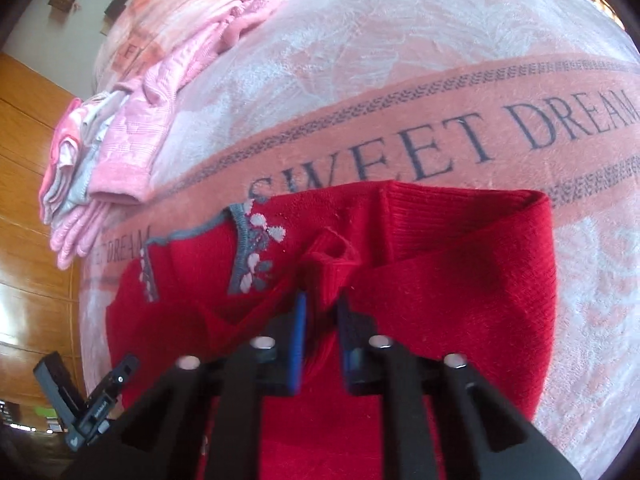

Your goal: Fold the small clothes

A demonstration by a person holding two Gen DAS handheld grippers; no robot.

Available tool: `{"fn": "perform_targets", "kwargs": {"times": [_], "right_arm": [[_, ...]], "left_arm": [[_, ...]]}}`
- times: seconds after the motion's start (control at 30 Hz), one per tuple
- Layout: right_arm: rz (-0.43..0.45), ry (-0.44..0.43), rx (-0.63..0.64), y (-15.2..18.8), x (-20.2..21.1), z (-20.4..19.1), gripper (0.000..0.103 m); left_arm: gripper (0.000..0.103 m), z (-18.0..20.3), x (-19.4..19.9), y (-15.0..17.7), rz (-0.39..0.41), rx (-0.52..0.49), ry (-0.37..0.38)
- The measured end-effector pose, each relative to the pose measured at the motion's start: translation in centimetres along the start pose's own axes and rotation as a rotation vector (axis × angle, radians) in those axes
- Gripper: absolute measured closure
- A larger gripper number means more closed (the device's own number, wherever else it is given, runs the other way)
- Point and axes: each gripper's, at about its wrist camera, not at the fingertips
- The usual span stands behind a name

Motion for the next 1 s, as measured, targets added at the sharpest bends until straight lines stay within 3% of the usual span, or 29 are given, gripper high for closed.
{"fn": "perform_targets", "kwargs": {"times": [0.1,0.23,0.43,0.6,0.63,0.7,0.73,0.77,0.9,1.0], "right_arm": [[0.032,-0.032,0.012,2.1,1.6,1.4,0.090],[0.040,-0.047,0.016,5.3,3.2,3.6,0.055],[0.056,-0.149,-0.069,4.9,4.1,6.9,0.055],[0.005,-0.068,-0.016,3.1,2.1,6.0,0.056],[0.000,-0.032,0.003,2.9,1.8,5.5,0.057],[0.010,0.031,0.045,2.9,1.8,4.4,0.071],[0.006,0.048,0.081,2.8,1.8,3.6,0.085],[0.002,0.064,0.105,2.8,1.7,2.9,0.092],[0.089,0.116,0.196,3.1,3.5,0.6,0.097],[0.150,0.120,0.173,3.1,4.8,1.1,0.098]], "left_arm": [[0.072,0.0,0.0,0.1,0.004,-0.003,0.002],[0.072,0.1,0.0,0.2,0.011,-0.003,0.002],[0.067,0.5,0.0,0.2,0.010,-0.009,-0.010],[0.062,0.9,-0.1,0.3,0.012,-0.020,-0.017],[0.061,1.0,-0.1,0.3,0.013,-0.025,-0.020],[0.060,1.1,-0.1,0.4,0.017,-0.033,-0.026],[0.060,1.2,-0.1,0.4,0.018,-0.038,-0.029],[0.060,1.3,-0.2,0.4,0.019,-0.039,-0.031],[0.060,1.0,-0.1,0.4,0.019,-0.026,-0.014],[0.060,0.8,0.0,0.5,0.023,-0.025,-0.001]]}}
Point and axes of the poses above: each gripper's, at about its wrist camera, not at the fingertips, and x roughly against the way its jaws point, z to its right, y to its underside, and after that the axes turned 6 degrees about -z, right-handed
